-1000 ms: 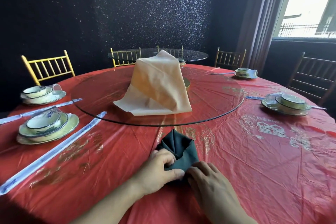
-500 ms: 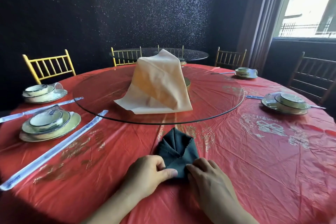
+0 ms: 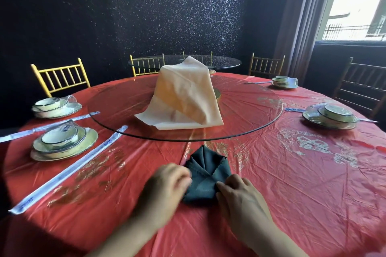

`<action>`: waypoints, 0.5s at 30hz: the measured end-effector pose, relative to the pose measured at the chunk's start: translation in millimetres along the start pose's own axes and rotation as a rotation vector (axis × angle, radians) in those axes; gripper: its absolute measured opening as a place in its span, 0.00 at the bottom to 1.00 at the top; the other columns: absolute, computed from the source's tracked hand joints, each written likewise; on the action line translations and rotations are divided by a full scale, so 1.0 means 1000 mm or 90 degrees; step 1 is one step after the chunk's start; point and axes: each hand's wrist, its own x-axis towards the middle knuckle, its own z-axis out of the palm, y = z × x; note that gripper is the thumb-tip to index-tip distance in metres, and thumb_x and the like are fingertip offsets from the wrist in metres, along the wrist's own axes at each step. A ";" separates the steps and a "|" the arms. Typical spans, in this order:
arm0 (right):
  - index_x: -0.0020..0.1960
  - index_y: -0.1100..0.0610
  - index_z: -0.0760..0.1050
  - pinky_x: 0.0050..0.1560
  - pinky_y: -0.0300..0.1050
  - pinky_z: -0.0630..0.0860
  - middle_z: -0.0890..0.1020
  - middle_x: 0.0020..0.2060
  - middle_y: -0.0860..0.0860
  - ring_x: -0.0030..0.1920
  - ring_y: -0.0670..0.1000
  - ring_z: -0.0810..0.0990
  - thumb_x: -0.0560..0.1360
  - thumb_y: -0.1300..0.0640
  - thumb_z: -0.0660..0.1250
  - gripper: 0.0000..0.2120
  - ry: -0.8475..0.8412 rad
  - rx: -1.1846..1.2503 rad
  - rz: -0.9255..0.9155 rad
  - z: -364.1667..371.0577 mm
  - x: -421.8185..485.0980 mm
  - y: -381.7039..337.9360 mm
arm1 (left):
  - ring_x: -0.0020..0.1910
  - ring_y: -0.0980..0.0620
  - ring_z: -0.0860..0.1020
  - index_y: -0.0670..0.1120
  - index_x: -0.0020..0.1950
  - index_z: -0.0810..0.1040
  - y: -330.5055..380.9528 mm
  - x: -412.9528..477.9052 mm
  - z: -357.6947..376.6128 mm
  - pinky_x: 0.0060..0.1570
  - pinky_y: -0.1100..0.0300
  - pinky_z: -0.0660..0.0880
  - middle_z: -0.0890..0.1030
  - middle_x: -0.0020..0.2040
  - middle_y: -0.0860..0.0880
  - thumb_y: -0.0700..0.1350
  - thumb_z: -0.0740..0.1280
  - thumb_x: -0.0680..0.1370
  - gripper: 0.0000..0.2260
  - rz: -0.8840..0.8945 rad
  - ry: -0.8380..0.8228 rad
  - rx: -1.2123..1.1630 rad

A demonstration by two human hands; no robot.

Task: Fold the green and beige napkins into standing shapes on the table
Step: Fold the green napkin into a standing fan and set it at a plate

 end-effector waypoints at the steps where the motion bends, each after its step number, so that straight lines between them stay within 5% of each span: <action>1: 0.37 0.49 0.77 0.28 0.42 0.73 0.76 0.35 0.46 0.32 0.51 0.77 0.72 0.45 0.53 0.16 -0.027 0.014 0.002 -0.005 0.004 0.000 | 0.53 0.58 0.74 0.55 0.51 0.77 0.012 -0.001 0.006 0.55 0.68 0.67 0.81 0.51 0.54 0.57 0.58 0.74 0.13 0.075 -0.058 0.037; 3: 0.45 0.49 0.78 0.39 0.44 0.73 0.76 0.42 0.47 0.42 0.52 0.78 0.76 0.46 0.52 0.17 -0.062 0.020 -0.002 -0.007 0.012 0.004 | 0.74 0.58 0.54 0.52 0.72 0.62 0.028 -0.008 0.018 0.70 0.69 0.47 0.59 0.74 0.55 0.68 0.44 0.71 0.35 0.091 -0.247 0.121; 4: 0.48 0.49 0.78 0.42 0.44 0.73 0.75 0.45 0.47 0.45 0.51 0.77 0.77 0.46 0.52 0.16 -0.059 0.004 -0.014 -0.008 0.013 0.006 | 0.75 0.58 0.40 0.51 0.76 0.50 0.029 -0.011 0.019 0.70 0.64 0.37 0.43 0.75 0.57 0.71 0.38 0.66 0.43 0.040 -0.350 0.163; 6: 0.45 0.49 0.79 0.42 0.43 0.75 0.77 0.43 0.47 0.42 0.50 0.77 0.76 0.48 0.53 0.16 -0.037 -0.035 -0.050 -0.005 0.013 0.008 | 0.71 0.56 0.28 0.50 0.75 0.37 0.024 -0.013 0.018 0.69 0.57 0.29 0.29 0.69 0.56 0.73 0.34 0.59 0.48 0.013 -0.467 0.214; 10: 0.55 0.53 0.81 0.63 0.45 0.58 0.82 0.56 0.49 0.57 0.49 0.80 0.80 0.47 0.41 0.30 -0.134 -0.109 -0.033 0.010 0.010 0.020 | 0.70 0.61 0.28 0.51 0.75 0.35 0.016 -0.011 0.019 0.71 0.55 0.30 0.29 0.71 0.57 0.76 0.32 0.56 0.51 0.034 -0.516 0.195; 15: 0.54 0.54 0.82 0.65 0.44 0.50 0.83 0.53 0.49 0.55 0.46 0.81 0.80 0.47 0.36 0.34 -0.220 -0.154 -0.047 0.008 0.014 0.018 | 0.71 0.63 0.30 0.57 0.75 0.45 0.012 0.001 0.016 0.71 0.55 0.31 0.37 0.75 0.58 0.76 0.33 0.59 0.47 -0.025 -0.483 0.134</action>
